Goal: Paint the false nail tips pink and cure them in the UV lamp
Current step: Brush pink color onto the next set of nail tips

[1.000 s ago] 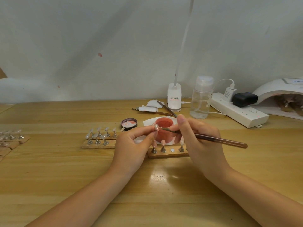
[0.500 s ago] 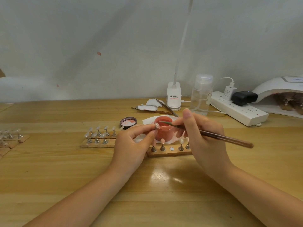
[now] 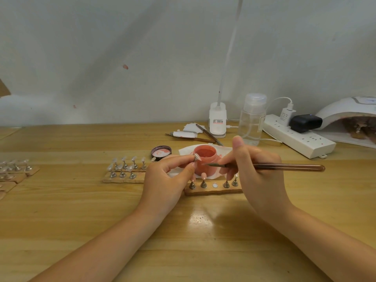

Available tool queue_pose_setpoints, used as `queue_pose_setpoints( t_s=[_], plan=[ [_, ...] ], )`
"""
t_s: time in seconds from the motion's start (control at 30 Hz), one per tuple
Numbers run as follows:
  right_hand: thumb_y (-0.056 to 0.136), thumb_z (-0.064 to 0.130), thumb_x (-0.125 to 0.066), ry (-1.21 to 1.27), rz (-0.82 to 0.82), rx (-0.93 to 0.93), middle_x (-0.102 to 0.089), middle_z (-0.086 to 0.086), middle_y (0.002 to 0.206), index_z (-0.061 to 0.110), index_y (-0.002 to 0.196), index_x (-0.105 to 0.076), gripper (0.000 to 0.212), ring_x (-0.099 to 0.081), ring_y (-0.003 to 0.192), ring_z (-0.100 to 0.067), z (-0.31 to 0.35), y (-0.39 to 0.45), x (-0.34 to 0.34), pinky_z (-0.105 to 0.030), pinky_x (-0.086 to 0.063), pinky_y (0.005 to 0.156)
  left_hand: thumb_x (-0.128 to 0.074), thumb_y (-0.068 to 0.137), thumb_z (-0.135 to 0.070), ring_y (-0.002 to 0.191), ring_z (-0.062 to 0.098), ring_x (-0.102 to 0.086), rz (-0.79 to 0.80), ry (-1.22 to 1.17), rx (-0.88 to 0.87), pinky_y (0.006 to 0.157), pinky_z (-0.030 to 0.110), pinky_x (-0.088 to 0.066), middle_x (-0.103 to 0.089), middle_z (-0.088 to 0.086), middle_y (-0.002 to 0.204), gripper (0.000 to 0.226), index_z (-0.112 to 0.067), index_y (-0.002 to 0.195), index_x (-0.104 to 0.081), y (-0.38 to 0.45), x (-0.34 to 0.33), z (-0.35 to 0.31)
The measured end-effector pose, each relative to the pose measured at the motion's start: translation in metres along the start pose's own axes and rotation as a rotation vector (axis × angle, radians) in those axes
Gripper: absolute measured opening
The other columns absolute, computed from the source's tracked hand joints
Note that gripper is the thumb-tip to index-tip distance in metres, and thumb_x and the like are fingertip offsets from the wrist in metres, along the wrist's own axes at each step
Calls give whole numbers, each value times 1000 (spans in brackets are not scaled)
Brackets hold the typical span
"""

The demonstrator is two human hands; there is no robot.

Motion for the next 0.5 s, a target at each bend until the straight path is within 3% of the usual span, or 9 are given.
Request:
queue_pose_setpoints(
  t_s=[0.1, 0.27, 0.4, 0.5],
  plan=[
    [91, 31, -54, -71, 53, 65, -64, 18, 67, 21, 76, -68, 23, -62, 60, 1, 7, 1, -6, -11, -46, 58, -67, 80, -7, 78, -2, -63, 3, 2, 9, 72, 5, -43, -68, -10, 71, 24, -30, 85, -70, 0, 0, 0],
    [92, 29, -51, -40, 14, 24, -64, 8, 59, 15, 67, -68, 34, -60, 51, -6, 1, 0, 0, -17, -45, 49, -68, 79, -5, 80, -5, -62, -9, -8, 23, 72, 3, -42, -68, -13, 75, 28, -34, 81, -68, -1, 0, -2],
    [91, 28, -55, -108, 71, 116, -63, 18, 71, 15, 80, -68, 22, -62, 64, 6, 9, 1, -7, -9, -45, 61, -68, 79, -6, 78, -1, -63, -5, -8, 44, 72, 5, -43, -69, -8, 75, 22, -27, 85, -71, -1, 0, 0],
    [89, 28, -49, -54, 59, 64, -64, 18, 66, 14, 72, -69, 30, -62, 58, 4, 4, 0, -6, -9, -45, 54, -68, 79, -5, 80, -4, -63, -11, -12, 36, 72, 4, -43, -70, -11, 79, 26, -31, 82, -69, -1, 1, -1]
  ],
)
Point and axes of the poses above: each hand's wrist, its own y-axis towards the middle knuckle, its own x-axis out of the back of the hand, z = x × y, the point moved 7 cm from there along y, towards the middle knuckle
